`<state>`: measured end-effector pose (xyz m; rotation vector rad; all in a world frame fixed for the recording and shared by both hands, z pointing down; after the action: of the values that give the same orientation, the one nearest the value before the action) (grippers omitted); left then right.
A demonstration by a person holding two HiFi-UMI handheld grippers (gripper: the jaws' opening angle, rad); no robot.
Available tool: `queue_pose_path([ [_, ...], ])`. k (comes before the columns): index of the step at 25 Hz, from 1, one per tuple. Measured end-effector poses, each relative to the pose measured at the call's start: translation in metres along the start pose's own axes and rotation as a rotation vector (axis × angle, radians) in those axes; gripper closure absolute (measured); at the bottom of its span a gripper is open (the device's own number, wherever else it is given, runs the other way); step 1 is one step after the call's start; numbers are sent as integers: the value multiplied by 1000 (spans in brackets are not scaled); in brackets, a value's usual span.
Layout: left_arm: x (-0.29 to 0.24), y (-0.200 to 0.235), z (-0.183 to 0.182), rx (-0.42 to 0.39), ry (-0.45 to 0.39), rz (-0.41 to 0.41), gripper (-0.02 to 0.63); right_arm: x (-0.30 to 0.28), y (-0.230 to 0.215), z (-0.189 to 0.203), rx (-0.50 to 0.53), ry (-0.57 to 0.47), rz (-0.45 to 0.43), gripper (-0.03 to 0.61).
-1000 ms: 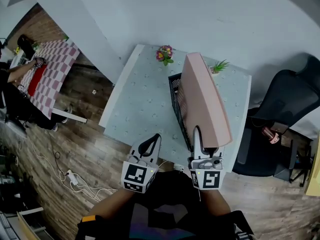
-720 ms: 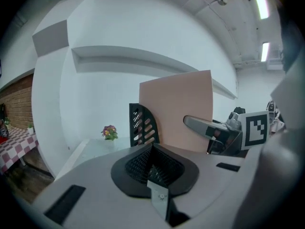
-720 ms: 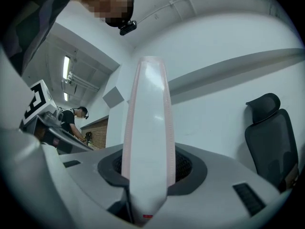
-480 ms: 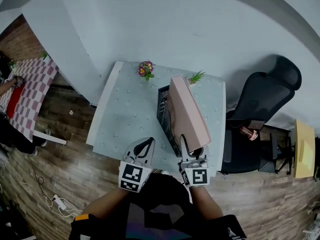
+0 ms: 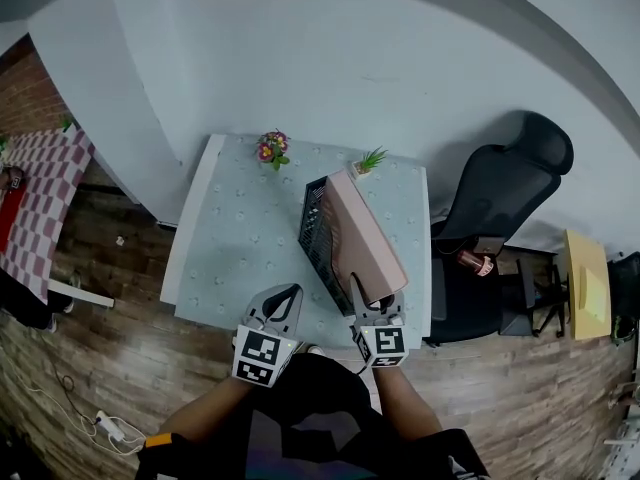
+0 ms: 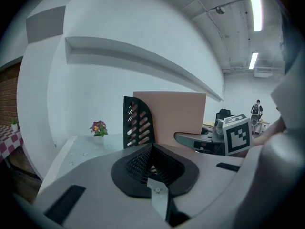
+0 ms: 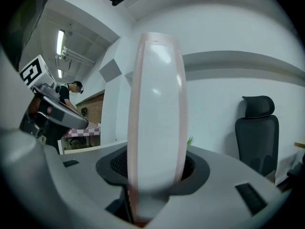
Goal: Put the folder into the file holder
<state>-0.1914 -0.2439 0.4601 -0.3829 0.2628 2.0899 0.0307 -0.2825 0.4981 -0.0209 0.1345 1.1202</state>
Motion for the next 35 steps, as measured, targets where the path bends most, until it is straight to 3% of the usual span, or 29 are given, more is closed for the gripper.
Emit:
queue_pose_path([
  [6, 6, 4, 0, -13, -23, 53, 606, 1, 1, -4, -2, 48, 26, 359],
  [13, 23, 9, 5, -19, -55, 132, 606, 37, 8, -19, -28, 56, 157, 336],
  [23, 66, 6, 43, 26, -40, 314, 605, 101, 79, -24, -74, 142, 336, 336],
  [28, 78, -7, 55, 31, -18, 364, 604, 126, 120, -32, -91, 161, 316, 341],
  [35, 98, -30, 43, -20, -52, 316, 604, 154, 139, -41, -91, 144, 245, 421],
])
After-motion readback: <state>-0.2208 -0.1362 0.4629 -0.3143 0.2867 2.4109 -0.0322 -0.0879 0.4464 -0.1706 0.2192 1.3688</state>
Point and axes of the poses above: the fingertips, and each gripper's own axes: x backward along the fingers, y to its left, z out of its underside, the point moved 10 cm from there along x, backward along the fingers, and after that the axes turned 1 degree about z, right-handed, at the moved point
